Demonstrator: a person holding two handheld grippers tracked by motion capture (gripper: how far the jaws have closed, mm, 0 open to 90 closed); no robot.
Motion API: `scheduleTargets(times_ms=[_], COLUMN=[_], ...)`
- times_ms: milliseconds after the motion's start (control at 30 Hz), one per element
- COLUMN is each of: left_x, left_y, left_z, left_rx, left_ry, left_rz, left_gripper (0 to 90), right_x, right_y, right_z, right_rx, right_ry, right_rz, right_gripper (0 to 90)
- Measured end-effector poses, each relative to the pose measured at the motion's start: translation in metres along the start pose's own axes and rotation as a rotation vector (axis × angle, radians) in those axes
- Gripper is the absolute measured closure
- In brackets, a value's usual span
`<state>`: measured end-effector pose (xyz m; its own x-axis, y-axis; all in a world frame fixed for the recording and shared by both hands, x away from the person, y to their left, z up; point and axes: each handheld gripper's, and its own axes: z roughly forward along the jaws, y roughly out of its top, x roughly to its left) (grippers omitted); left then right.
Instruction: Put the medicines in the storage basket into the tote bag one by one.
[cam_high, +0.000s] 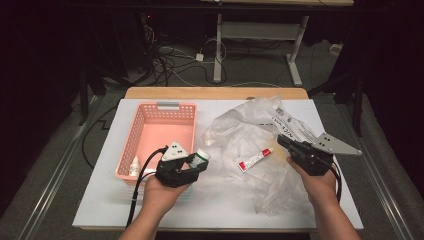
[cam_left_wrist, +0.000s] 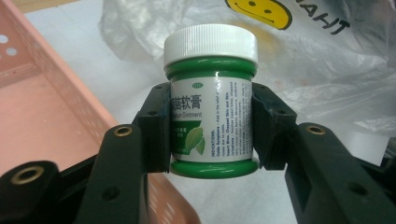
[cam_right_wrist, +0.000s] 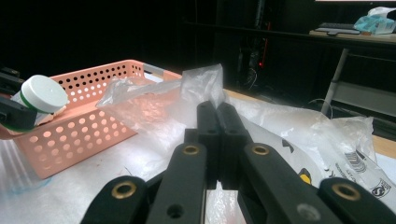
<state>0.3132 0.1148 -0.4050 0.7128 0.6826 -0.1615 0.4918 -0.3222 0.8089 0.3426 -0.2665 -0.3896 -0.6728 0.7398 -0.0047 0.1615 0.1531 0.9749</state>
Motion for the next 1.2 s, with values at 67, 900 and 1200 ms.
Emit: scheduleTargets(times_ms=[67, 900, 1200], left_x=[-0.003, -0.041, -0.049], left_y=[0.000, -0.009, -0.007], left_z=[0.002, 0.058, 0.080], left_rx=[0.004, 0.131, 0.150], left_ry=[-0.009, -0.084, -0.079], left_rz=[0.010, 0.102, 0.123], left_gripper=[53.7, 53.7, 53.6], right_x=[0.001, 0.001, 0.002], right_y=[0.000, -0.001, -0.001], right_z=[0.000, 0.001, 0.001], right_rx=[0.001, 0.006, 0.006], right_ry=[0.002, 0.009, 0.014], right_rz=[0.001, 0.001, -0.001], right_gripper=[90.0, 90.0, 90.0])
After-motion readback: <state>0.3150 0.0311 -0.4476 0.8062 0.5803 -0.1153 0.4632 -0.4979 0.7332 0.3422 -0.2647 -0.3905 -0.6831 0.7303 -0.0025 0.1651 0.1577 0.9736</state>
